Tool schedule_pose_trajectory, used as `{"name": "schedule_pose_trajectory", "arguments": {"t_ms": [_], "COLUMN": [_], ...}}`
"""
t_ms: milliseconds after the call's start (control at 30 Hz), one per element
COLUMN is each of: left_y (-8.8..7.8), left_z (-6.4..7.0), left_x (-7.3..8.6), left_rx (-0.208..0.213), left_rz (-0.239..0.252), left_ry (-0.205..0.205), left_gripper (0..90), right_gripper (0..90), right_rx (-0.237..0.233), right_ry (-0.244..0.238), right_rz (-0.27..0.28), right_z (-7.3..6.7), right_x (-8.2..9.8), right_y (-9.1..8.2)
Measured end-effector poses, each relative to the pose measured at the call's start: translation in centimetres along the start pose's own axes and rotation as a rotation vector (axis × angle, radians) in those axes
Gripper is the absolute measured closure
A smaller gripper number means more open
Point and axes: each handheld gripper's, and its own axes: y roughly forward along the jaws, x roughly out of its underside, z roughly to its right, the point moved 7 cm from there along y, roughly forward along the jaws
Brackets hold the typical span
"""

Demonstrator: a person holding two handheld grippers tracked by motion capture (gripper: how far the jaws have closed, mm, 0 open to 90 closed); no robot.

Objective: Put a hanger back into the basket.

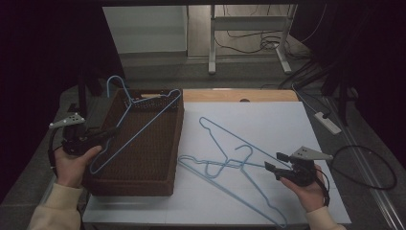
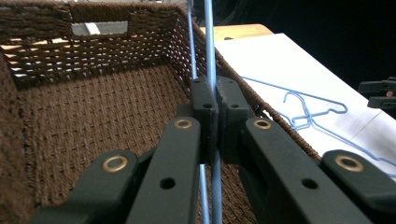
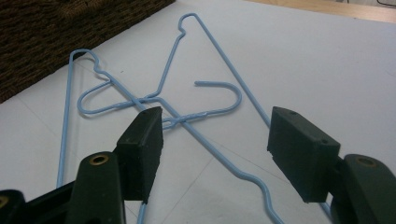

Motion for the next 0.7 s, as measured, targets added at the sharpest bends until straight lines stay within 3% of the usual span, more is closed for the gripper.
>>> {"name": "schedule_pose_trajectory", "arguments": {"t_ms": [233,433,700], "left_y": [0.4,1.6,4.0], "left_z": [-0.7,-1.5,-2.8], "left_x": [0.3,0.8,2.1], "left_rx": [-0.013,-0.024,-0.055], "left_rz": [-0.024,-0.08,-0.195], "left_ry": [0.001,0.014,0.035], "left_gripper": [87.4,87.4,87.4], "right_gripper": [36.6,36.5,36.5], "right_rx": [0.0,-0.002,-0.004], "right_ry": [-0.002,-0.002,-0.003], "right_rz": [-0.003,-0.007,-0.015], "right_z": [-0.1,-0.1,-0.1], "right_x": [0.0,0.1,0.2], "right_y": [0.0,0.1,0.3]}}
